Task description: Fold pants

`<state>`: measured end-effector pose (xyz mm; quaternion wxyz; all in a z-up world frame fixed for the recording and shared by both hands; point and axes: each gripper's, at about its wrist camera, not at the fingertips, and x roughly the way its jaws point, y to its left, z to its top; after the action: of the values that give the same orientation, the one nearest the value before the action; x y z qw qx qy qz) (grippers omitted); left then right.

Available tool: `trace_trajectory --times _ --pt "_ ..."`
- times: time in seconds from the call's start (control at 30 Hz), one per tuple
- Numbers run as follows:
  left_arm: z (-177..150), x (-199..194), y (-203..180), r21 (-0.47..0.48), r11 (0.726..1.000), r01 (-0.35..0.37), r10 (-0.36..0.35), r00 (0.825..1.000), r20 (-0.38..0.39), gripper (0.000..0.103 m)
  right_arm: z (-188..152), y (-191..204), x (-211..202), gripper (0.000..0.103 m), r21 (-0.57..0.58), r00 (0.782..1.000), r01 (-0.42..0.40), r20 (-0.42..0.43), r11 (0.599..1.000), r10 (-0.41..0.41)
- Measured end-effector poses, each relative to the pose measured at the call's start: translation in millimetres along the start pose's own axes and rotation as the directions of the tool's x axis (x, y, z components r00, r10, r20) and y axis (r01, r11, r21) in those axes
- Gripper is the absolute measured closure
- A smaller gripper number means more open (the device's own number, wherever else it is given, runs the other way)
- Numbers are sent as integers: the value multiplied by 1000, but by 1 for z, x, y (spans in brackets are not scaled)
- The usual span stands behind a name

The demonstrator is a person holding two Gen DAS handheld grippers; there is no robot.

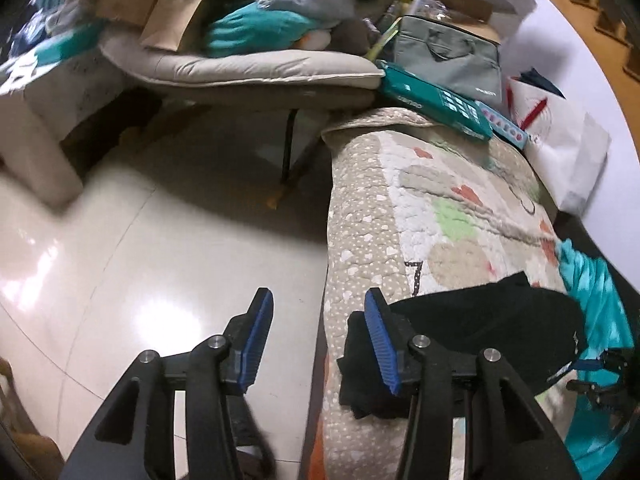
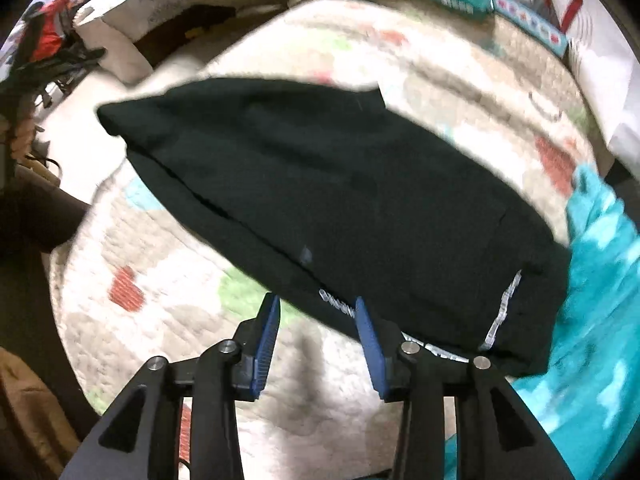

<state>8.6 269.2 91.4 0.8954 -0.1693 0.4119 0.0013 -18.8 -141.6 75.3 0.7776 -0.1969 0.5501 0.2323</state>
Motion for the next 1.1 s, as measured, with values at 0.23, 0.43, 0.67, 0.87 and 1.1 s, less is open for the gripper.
trace_trajectory --times 0.23,0.43,0.67,0.87,1.1 --pt "7 8 -7 -70 998 -6 7 1000 11 56 75 50 -8 60 -71 983 -95 152 993 105" --pt "15 8 7 -175 983 52 -47 998 30 55 165 121 32 60 -238 964 -125 202 963 175" --pt "20 4 18 -234 967 102 -95 995 41 52 205 168 97 67 -275 971 -193 84 942 224" --pt "22 1 14 -254 954 161 -154 987 48 49 154 191 110 67 -417 973 -219 -30 882 227" --pt "21 -1 17 -266 956 126 -116 992 54 49 166 200 100 67 -431 964 -231 23 873 266"
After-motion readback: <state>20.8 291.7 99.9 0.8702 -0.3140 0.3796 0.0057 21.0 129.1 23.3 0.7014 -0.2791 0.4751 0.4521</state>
